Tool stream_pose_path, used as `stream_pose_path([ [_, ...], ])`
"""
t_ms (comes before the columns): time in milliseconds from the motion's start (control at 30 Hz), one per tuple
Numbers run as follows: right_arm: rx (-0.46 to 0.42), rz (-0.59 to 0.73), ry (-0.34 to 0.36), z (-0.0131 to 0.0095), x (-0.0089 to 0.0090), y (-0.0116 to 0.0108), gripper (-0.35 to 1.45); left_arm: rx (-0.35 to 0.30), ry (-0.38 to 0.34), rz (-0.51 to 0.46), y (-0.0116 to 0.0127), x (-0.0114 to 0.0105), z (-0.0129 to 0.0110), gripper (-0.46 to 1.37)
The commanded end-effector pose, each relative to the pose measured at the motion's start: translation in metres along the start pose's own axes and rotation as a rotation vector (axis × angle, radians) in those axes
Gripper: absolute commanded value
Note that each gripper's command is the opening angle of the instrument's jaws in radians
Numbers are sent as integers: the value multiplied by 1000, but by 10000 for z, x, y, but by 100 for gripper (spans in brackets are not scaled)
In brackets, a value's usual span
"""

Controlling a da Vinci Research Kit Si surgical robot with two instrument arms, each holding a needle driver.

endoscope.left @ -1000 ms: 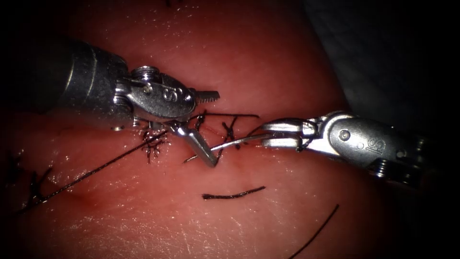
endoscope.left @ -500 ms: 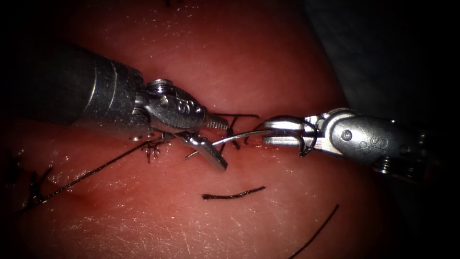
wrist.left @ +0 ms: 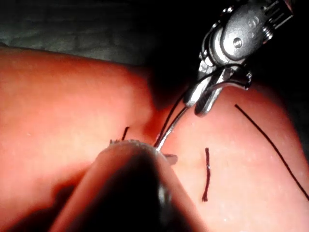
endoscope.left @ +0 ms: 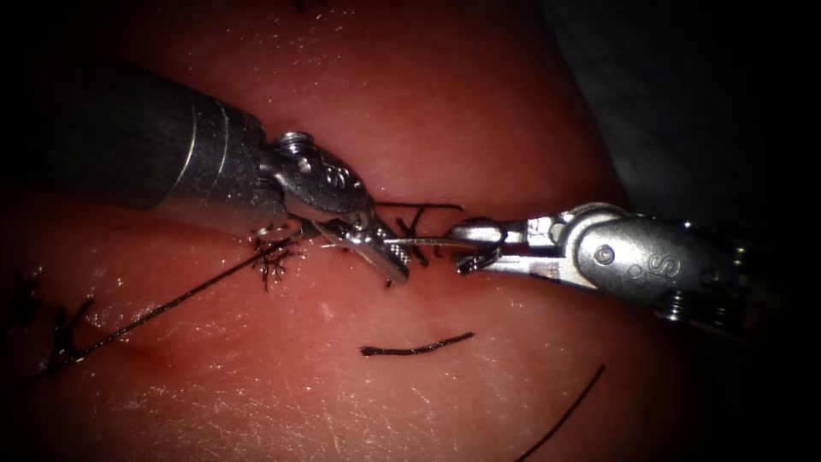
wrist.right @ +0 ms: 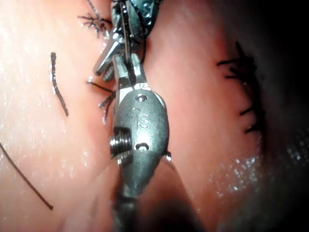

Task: Wound Closure
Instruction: Hand over the needle from the right to the left gripper, then hand over the needle from the left to the right gripper

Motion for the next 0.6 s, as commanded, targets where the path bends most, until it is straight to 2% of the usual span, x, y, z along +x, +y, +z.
stream_pose_path([
  [33,-10,-5,1,1,-1,1,-35,-29,11,-28,2,1,0,-35],
  [67,-15,12,0,1,-1,2,-34,-41,21,-52,4,2,1,-35],
  [133,-30,52,-1,1,-2,2,1,-65,30,-116,10,4,3,-35],
  [167,-48,80,-10,0,-2,2,22,-76,38,-180,16,4,4,-35],
  [233,-86,120,-35,0,-1,0,64,-72,46,-243,25,3,5,-35],
  [267,-86,120,-35,0,-1,0,64,-72,46,-243,25,3,5,-35],
  [300,-100,149,-46,0,-1,-2,78,-67,51,-273,35,1,8,-35],
  [433,-114,183,-56,-2,0,-7,84,-83,88,-281,54,-2,15,-35],
  [467,-127,199,-62,-4,-1,-9,89,-108,141,-295,59,0,16,-35],
  [533,-151,224,-79,-6,-2,-11,89,-155,220,-319,64,3,16,-35],
  [600,-168,281,-87,-10,-4,-14,85,-179,260,-321,66,4,19,-35],
])
